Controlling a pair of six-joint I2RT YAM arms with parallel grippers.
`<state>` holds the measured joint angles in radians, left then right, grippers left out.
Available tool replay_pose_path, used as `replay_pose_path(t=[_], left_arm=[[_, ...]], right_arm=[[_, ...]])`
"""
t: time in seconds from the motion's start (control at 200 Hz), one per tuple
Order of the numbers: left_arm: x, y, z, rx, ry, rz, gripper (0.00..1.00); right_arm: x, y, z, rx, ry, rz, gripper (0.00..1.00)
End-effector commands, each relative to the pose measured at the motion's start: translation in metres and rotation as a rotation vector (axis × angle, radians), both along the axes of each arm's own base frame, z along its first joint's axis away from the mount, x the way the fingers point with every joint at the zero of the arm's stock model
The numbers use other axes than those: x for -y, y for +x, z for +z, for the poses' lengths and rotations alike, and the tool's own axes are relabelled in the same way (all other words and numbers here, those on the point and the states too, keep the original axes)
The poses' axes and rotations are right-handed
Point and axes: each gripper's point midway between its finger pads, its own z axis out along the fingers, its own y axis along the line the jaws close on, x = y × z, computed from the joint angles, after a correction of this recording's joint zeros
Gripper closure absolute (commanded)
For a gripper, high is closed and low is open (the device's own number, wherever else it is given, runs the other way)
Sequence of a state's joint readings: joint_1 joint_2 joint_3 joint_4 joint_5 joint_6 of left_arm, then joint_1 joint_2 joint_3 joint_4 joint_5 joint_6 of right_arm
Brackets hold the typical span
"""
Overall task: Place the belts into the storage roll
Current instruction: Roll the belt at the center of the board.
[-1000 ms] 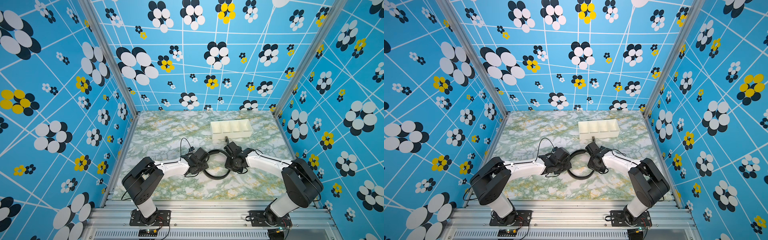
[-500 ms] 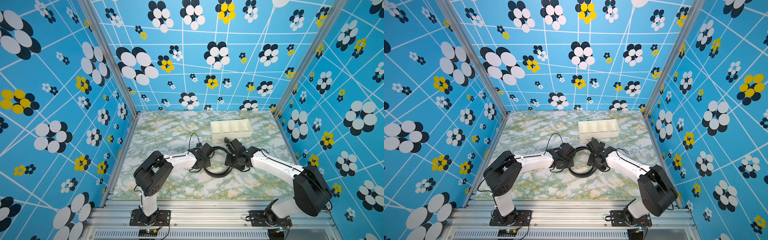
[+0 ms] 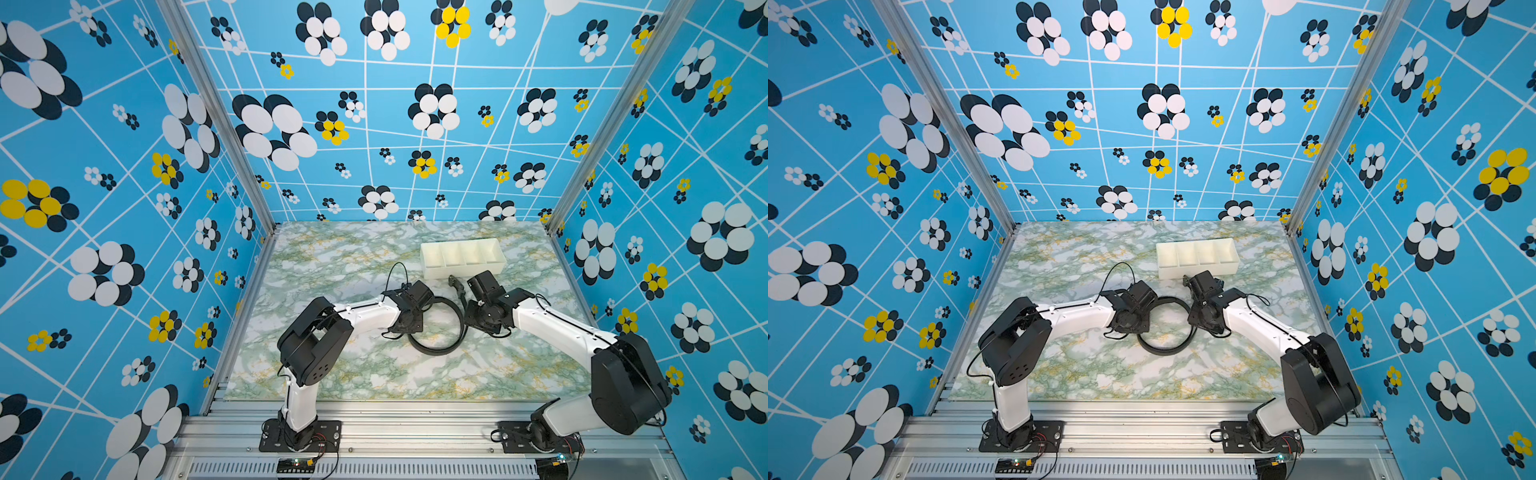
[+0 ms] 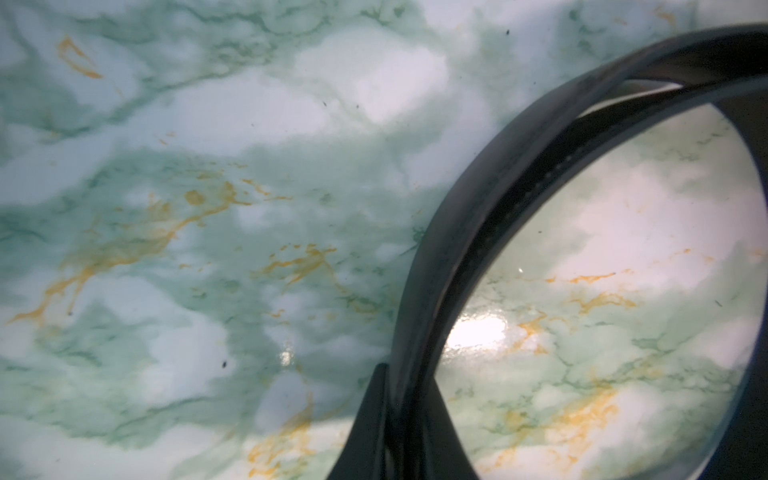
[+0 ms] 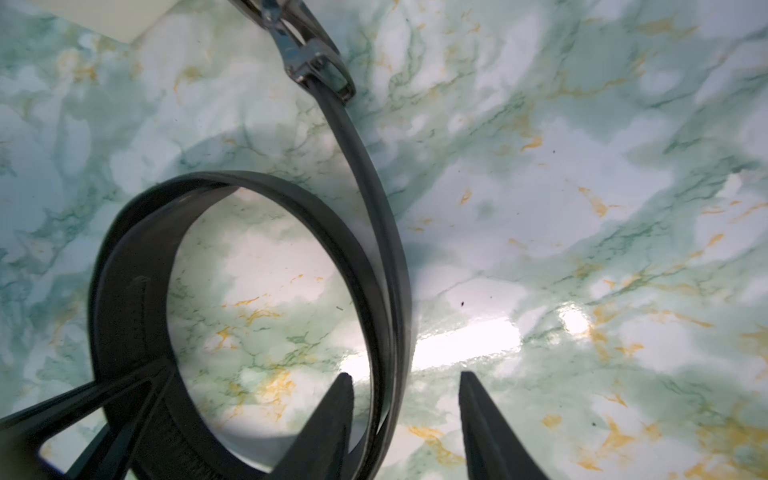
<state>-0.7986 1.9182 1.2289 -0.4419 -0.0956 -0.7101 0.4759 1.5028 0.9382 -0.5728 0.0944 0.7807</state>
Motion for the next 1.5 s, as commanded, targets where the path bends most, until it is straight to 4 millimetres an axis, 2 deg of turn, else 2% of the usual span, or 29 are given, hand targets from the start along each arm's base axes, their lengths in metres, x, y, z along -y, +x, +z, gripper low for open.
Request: replay_pose_path(t=[0.0, 0.33, 0.4, 0.565, 0.804, 1.019, 1.204, 1.494], left_arm=[[-0.015, -0.006, -0.015, -0.053, 0.081, -0.015, 0.90], [-0.019, -0.006, -0.019, -0.059, 0.081, -0.008, 0.90], [-0.021, -0.005, -0.020, -0.062, 0.083, -0.006, 0.90], [-0.026, -0.004, -0.023, -0.073, 0.100, -0.008, 0.90], [-0.045, 0.005, -0.026, -0.079, 0.156, -0.021, 0.88], [-0.071, 0.017, -0.032, -0.096, 0.174, 0.004, 0.88], [-0.075, 0.023, -0.036, -0.111, 0.205, -0.038, 0.88], [-0.079, 0.022, -0.046, -0.132, 0.246, -0.070, 0.88]], right_arm=[[0.001, 0.000, -0.014, -0.028, -0.004, -0.001, 0.57], [-0.003, 0.007, -0.033, -0.067, -0.017, 0.002, 0.70], [-0.004, 0.007, -0.037, -0.075, -0.014, 0.002, 0.77], [-0.002, 0.008, -0.043, -0.090, -0.036, 0.009, 1.00], [0.006, 0.001, -0.046, -0.105, -0.048, 0.003, 1.00], [0.029, -0.016, -0.048, -0.114, -0.039, -0.051, 1.00], [0.046, -0.033, -0.049, -0.131, -0.054, -0.077, 1.00], [0.065, -0.055, -0.051, -0.150, -0.060, -0.116, 1.00]])
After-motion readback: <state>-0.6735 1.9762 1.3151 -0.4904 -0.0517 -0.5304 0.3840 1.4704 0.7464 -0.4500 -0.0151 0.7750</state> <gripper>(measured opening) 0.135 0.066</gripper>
